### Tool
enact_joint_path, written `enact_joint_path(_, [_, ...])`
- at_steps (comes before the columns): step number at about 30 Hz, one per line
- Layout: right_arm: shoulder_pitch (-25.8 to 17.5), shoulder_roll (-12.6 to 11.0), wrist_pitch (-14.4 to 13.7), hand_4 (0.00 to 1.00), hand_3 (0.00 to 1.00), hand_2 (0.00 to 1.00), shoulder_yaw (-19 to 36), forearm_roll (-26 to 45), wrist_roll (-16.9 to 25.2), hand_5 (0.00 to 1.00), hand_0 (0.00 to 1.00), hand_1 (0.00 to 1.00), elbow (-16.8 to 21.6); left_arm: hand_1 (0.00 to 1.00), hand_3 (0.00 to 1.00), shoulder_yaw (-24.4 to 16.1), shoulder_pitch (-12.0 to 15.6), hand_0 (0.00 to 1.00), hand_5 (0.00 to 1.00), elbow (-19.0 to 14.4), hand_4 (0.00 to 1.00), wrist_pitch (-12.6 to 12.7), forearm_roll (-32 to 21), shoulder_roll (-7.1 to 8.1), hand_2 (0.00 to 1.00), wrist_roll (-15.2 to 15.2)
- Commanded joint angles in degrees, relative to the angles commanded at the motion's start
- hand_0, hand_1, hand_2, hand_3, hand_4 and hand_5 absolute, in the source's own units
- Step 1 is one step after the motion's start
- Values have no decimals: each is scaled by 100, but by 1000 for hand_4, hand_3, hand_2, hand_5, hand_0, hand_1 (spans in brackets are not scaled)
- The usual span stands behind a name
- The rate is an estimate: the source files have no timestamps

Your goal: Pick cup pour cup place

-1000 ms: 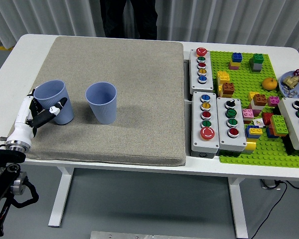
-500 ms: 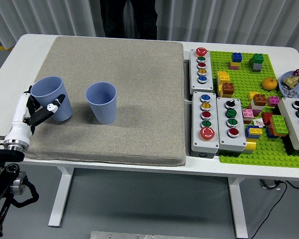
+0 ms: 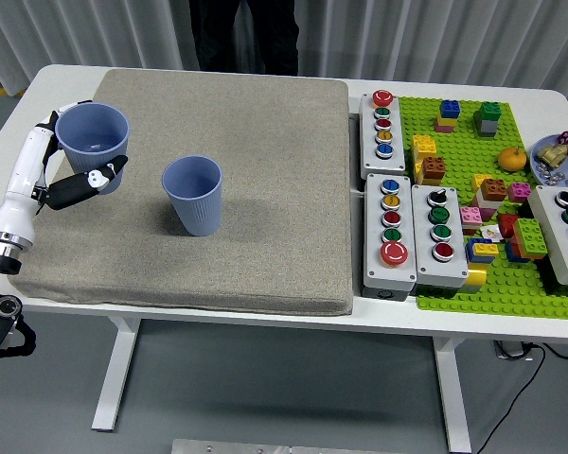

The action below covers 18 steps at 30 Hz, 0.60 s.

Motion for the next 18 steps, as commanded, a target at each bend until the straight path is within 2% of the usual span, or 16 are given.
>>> enact_joint_path(7, [1,-18,-8,213,645,732,-25,38,4,431,743,711,0,507,712,217,-169,373,51,-141,641,-31,836,253,703,74])
enact_joint_path(13, [5,-28,-14,215,646,732,-44,87,15,432,742,712,0,511,710,361,-297,374,46,-203,636,25,1562,356,705,119])
enact_joint_path(18, [17,-35,-21,216,646,732,-58,136,24,430,742,711,0,512,708,631,-495,383,47,-225,635,113,2153,574,702,143])
